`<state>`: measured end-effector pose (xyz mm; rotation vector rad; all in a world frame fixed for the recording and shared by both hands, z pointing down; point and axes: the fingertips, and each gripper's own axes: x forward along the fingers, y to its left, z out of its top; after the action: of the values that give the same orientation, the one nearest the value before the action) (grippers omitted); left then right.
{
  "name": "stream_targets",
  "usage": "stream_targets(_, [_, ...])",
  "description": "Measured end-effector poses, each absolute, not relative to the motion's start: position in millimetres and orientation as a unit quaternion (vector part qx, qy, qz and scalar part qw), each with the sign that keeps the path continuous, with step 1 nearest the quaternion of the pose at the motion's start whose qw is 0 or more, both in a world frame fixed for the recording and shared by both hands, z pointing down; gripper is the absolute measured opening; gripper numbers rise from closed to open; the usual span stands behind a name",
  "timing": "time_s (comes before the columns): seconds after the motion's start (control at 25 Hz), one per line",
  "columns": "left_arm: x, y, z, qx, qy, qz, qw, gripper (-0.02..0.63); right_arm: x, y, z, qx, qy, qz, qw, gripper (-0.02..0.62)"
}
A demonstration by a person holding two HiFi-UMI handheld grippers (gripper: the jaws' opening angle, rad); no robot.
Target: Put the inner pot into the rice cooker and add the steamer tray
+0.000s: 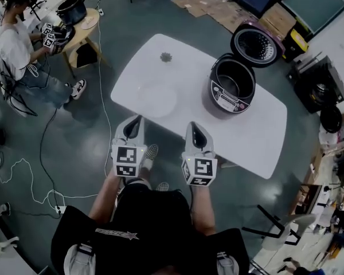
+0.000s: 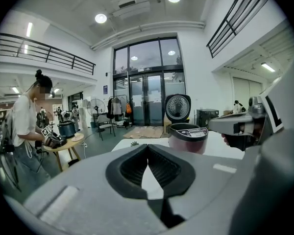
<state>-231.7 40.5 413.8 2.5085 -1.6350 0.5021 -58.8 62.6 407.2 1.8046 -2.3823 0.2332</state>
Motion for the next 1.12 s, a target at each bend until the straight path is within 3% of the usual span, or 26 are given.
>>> stream_targets(0.28, [-259.4, -11.3, 456.6, 0.811, -0.544, 0.186, 0.105, 0.015, -80.8, 2.1, 446.3, 0.598, -0.789, 0.109, 0.093, 0.009])
stream_targets(0.32, [-262.5, -17.6, 464.7, 0.811, -0.542, 0.188, 0.118, 0.022, -83.3, -5.7, 452.8, 0.598, -0.788, 0.116, 0.097, 0.034])
stream_targets(0.44, [-267.4, -35.2, 487.0, 0.811, -0.53, 0.2, 0.148, 0.145, -89.3, -25.7, 474.9, 0.592, -0.785, 0.145, 0.11, 0.145])
stream_targets(0.64, [-270.3, -62.6, 527.3, 0.804, -0.516, 0.224, 0.193, 0.236, -91.2, -53.8, 517.7, 0.584, -0.778, 0.188, 0.138, 0.179])
stream_targets(1.12, [-272.9, -103.9, 622.1, 0.788, -0.487, 0.293, 0.236, 0.241, -85.9, -93.3, 620.1, 0.577, -0.748, 0.26, 0.198, 0.179])
